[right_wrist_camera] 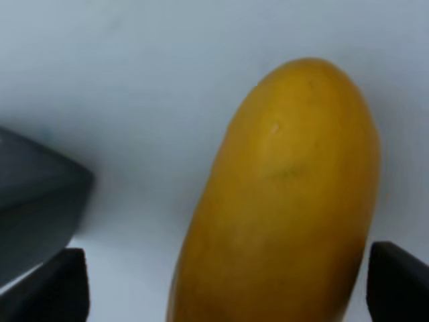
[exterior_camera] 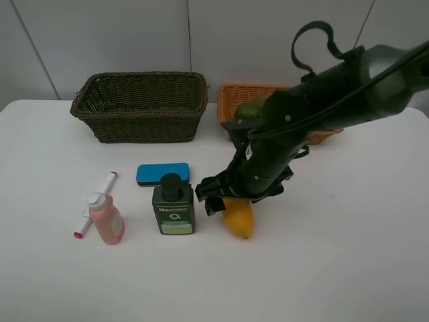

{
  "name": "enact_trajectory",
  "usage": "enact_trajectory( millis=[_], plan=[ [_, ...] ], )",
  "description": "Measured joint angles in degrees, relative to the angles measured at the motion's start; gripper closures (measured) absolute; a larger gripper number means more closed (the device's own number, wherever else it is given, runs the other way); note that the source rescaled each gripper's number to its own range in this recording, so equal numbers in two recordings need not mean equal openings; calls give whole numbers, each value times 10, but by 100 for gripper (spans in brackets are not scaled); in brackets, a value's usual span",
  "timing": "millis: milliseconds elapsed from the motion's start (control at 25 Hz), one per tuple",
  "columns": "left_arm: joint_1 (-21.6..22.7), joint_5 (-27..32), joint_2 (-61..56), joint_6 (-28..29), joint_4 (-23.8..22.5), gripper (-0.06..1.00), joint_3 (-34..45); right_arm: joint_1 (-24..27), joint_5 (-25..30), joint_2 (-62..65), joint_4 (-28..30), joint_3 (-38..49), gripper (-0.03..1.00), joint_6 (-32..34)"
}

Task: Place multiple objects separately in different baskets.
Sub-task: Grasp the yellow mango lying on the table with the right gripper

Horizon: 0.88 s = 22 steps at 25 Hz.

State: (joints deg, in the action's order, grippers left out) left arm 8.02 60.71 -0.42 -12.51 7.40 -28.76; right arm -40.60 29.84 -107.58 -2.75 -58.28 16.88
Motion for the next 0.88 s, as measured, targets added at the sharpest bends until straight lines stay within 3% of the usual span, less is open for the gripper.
enact_trajectory(
  millis=[280,840,880],
  plan=[
    [0,0,0,0,0,-6,0,28,2,-34,13,-4,-2,0],
    [0,0,0,0,0,-6,0,29,-11,-55,14,-5,-2,0],
    [0,0,0,0,0,-6,0,29,-11,-55,14,-5,2,0]
  ],
)
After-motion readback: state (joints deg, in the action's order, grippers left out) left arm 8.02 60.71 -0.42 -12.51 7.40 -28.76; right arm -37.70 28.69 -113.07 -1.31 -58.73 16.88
